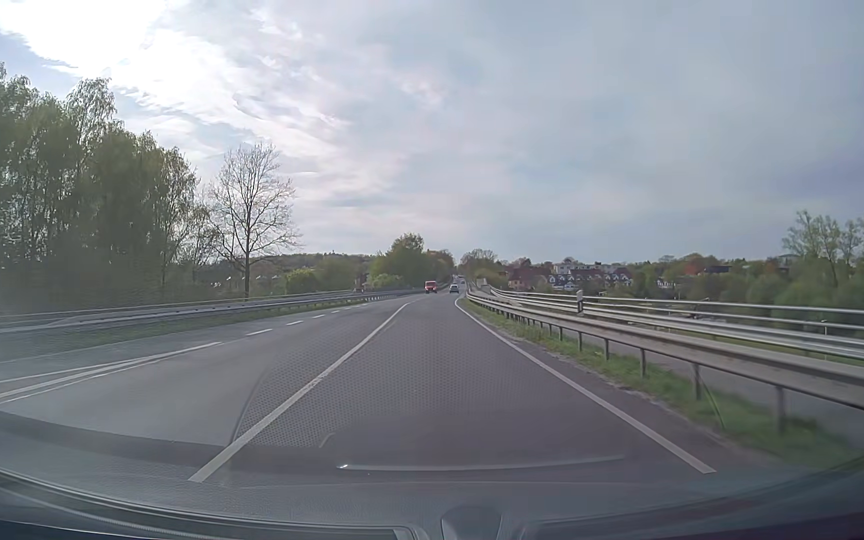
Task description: Follow the waypoints while adhering to traffic rules and regulations
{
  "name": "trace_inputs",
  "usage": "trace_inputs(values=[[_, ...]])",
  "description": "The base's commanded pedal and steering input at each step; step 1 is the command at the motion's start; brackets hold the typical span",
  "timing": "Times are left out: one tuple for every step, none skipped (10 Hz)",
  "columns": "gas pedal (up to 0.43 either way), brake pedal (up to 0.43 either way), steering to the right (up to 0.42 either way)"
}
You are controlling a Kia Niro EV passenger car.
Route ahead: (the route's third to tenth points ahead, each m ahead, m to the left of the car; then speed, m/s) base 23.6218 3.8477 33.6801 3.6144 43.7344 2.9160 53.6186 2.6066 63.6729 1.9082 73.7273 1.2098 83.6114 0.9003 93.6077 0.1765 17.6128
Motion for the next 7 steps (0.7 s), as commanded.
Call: trace_inputs(values=[[0.067,0.000,-0.002],[0.067,0.000,-0.002],[0.067,0.000,-0.002],[0.059,0.000,-0.001],[0.059,0.000,-0.002],[0.059,0.000,-0.002],[0.059,0.000,-0.001]])
